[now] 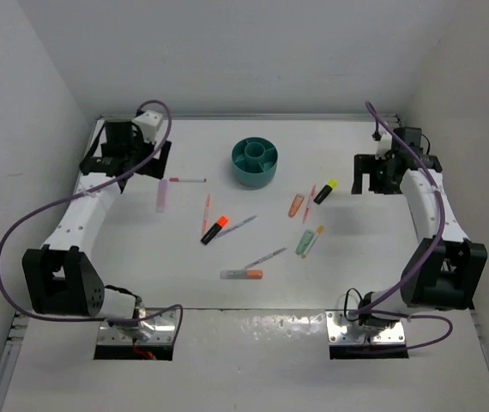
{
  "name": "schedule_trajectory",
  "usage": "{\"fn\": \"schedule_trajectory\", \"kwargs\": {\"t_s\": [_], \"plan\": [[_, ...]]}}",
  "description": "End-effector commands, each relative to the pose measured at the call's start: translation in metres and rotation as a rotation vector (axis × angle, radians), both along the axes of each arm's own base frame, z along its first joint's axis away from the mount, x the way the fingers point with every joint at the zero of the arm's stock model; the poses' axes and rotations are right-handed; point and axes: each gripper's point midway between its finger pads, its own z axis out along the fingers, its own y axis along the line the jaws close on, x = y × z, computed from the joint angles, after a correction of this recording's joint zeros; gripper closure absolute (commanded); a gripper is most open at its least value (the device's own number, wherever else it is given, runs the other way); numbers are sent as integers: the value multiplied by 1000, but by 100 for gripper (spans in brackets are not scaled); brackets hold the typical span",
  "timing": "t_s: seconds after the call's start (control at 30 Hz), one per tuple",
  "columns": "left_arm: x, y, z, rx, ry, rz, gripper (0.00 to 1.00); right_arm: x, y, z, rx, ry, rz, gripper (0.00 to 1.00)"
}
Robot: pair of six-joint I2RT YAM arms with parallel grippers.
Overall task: Sort the stationery into containers
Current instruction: Pick up the pen from the center of the board.
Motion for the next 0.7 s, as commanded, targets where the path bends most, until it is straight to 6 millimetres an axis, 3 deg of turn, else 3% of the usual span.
{"fn": "schedule_trajectory", "kwargs": {"t_s": [0.0,0.17,0.27,0.3,0.37,0.47,0.67], "plan": [[-6,-37,-3,26,-24,-130,0,0,2,6,1,-15,7,6],[-15,-98,-51,36,125,-154,1,-8,1,3,-11,-3,6,6],[-11,-125,-71,32,214,-174,17,-14,0,0,-20,7,9,6],[-10,-130,-86,32,254,-160,22,-16,-1,-2,-23,13,8,6],[-16,-143,-102,34,315,-164,22,-19,-2,-2,-32,13,6,5],[-19,-156,-136,-15,431,-112,29,-23,-5,-3,-46,15,-1,5],[-3,-174,-156,-71,520,-73,40,-25,-9,-7,-49,31,-16,5]]}}
